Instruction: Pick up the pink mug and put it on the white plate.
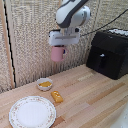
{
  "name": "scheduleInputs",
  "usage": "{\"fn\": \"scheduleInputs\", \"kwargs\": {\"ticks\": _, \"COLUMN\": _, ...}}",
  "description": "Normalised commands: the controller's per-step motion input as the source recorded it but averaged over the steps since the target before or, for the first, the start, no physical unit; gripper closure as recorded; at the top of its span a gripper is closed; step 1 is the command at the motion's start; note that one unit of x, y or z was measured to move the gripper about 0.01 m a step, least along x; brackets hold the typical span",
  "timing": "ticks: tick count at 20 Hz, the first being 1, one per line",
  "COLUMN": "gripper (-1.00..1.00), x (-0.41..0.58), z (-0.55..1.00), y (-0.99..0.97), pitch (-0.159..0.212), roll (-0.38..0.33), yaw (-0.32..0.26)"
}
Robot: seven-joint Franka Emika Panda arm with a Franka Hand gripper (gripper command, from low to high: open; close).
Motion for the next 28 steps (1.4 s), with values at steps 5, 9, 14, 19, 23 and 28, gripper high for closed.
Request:
{"fn": "scheduleInputs", "kwargs": {"ticks": 5, "gripper": 1.00, "x": -0.275, "z": 0.30, "y": 0.82, "pitch": 0.032, "roll": 0.052, "yaw": 0.000}}
{"fn": "scheduleInputs", "kwargs": {"ticks": 9, "gripper": 1.00, "x": -0.302, "z": 0.08, "y": 0.91, "pitch": 0.051, "roll": 0.008, "yaw": 0.000}}
{"fn": "scheduleInputs", "kwargs": {"ticks": 14, "gripper": 1.00, "x": -0.345, "z": -0.07, "y": 0.97, "pitch": 0.029, "roll": -0.003, "yaw": 0.000}}
{"fn": "scheduleInputs", "kwargs": {"ticks": 19, "gripper": 1.00, "x": -0.305, "z": -0.39, "y": 0.84, "pitch": 0.004, "roll": -0.063, "yaw": 0.008}}
{"fn": "scheduleInputs", "kwargs": {"ticks": 23, "gripper": 1.00, "x": -0.187, "z": -0.62, "y": 0.63, "pitch": 0.000, "roll": -0.138, "yaw": 0.046}}
{"fn": "scheduleInputs", "kwargs": {"ticks": 28, "gripper": 1.00, "x": -0.110, "z": -0.67, "y": 0.52, "pitch": 0.000, "roll": -0.149, "yaw": 0.078}}
